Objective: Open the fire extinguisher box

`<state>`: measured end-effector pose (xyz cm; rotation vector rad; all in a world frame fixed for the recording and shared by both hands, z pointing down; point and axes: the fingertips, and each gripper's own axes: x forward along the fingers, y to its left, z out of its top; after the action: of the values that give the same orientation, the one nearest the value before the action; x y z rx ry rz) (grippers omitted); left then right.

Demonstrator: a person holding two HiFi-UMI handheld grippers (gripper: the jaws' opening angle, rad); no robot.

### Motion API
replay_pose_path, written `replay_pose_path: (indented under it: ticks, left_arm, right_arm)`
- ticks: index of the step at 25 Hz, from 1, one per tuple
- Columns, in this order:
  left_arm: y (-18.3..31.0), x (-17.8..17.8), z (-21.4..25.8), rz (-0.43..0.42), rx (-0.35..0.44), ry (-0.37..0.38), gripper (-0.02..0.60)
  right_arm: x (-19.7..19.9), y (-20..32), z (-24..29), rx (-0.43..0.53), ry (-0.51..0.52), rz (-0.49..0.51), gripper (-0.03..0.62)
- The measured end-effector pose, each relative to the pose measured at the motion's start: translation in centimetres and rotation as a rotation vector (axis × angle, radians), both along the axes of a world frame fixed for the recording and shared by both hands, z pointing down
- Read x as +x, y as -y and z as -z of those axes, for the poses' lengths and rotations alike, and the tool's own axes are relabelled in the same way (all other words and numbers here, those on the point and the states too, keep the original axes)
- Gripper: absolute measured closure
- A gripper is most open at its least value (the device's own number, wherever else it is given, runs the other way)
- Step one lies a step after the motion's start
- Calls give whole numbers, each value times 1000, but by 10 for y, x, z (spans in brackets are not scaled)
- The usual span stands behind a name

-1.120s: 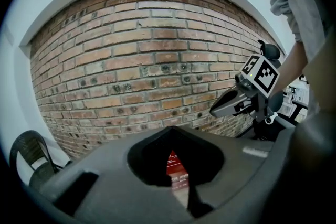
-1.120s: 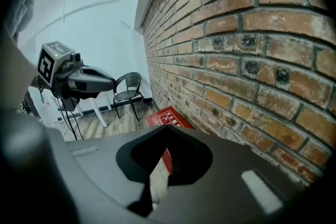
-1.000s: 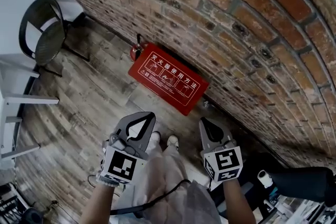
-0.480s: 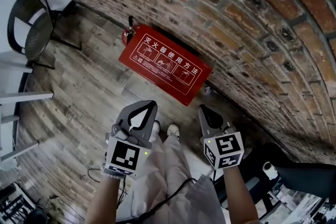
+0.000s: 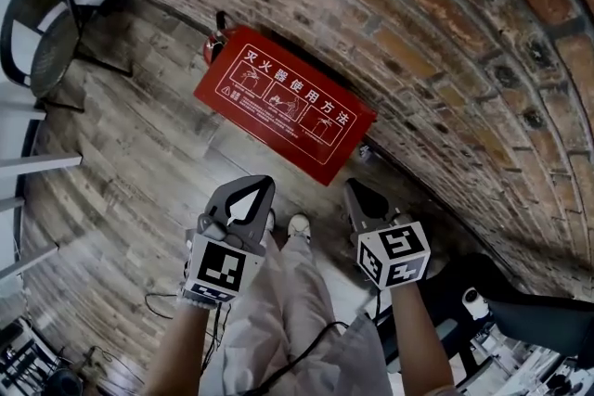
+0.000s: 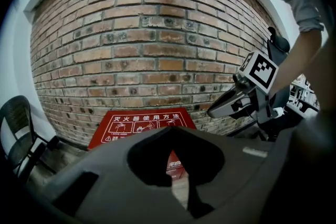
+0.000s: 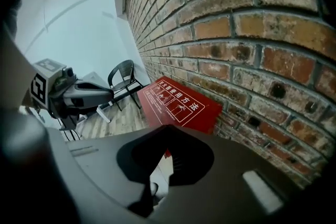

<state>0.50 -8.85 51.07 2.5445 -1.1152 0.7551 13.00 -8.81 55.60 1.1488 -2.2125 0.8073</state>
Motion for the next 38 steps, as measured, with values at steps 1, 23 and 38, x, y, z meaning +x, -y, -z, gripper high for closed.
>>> replay_pose_path:
  ticks: [1, 23, 38]
  left_arm:
    - [0, 1, -6, -5, -3, -4, 584]
    - [6, 11, -123, -47, -102, 25, 584]
    - [9, 14, -151, -67, -132, 53, 584]
  right_arm:
    - [-1, 1, -4, -11, 25, -13, 594]
    - [-9, 11, -93, -220, 345, -153, 352]
    - [-24, 11, -98, -247, 468, -101, 358]
